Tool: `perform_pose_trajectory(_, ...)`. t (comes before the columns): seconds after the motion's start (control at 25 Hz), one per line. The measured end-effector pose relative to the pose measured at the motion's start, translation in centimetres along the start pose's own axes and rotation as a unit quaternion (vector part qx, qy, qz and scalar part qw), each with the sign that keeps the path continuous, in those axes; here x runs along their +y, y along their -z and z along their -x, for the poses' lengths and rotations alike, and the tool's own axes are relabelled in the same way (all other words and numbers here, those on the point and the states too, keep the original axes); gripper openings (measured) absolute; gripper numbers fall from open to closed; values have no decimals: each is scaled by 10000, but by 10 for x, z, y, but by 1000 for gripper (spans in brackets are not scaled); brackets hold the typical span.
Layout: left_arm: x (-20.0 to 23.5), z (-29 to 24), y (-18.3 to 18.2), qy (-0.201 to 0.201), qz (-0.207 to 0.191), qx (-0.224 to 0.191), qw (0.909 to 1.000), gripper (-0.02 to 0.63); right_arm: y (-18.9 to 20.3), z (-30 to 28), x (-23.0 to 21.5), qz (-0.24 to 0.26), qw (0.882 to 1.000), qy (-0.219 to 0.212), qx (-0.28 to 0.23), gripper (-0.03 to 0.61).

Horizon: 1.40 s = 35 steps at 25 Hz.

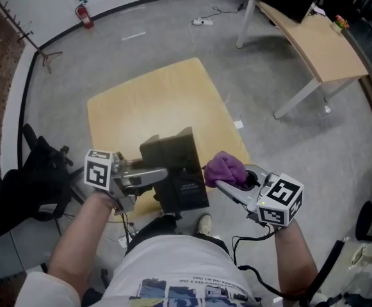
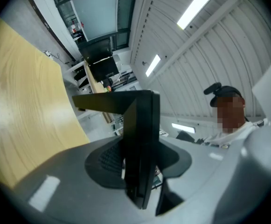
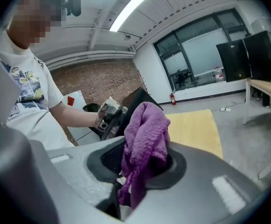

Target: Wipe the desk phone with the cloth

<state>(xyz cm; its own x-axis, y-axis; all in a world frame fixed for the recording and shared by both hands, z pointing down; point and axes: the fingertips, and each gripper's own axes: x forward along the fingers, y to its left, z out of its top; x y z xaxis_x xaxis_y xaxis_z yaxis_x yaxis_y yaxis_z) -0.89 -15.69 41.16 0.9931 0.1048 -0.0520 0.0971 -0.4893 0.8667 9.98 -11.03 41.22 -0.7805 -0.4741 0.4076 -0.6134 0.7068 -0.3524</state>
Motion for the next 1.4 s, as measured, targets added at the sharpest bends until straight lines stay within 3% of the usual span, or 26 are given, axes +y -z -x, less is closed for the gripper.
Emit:
perform_pose_trajectory(0.12,2,-6,6,-49,10,81,10000,181,-28,6,3,350,9992,156,-120,106)
perform_pose_trajectory(0.24,5,-8,12,-139,53,45,9999,181,-32,3,12,578,9982,170,-51,106)
perform_pose_trajectory(0.52,8,-5,10,-302,169,-346,9988,181,22,3,27,378,9983,158,423,106)
perform_pose_trajectory(0.92,6,5,3,-510,32,-650,9966,182,85,14,41,-61,9964,346,767,106)
perform_pose_trajectory(1.12,2,10,1,-629,-89,-695,9956,181,118,-9,76,164,9924,-76,1220,106)
perform_pose_trajectory(1.4,2,7,6,-712,-74,-615,9955,181,107,-38,99,657,9877,-437,1352,106)
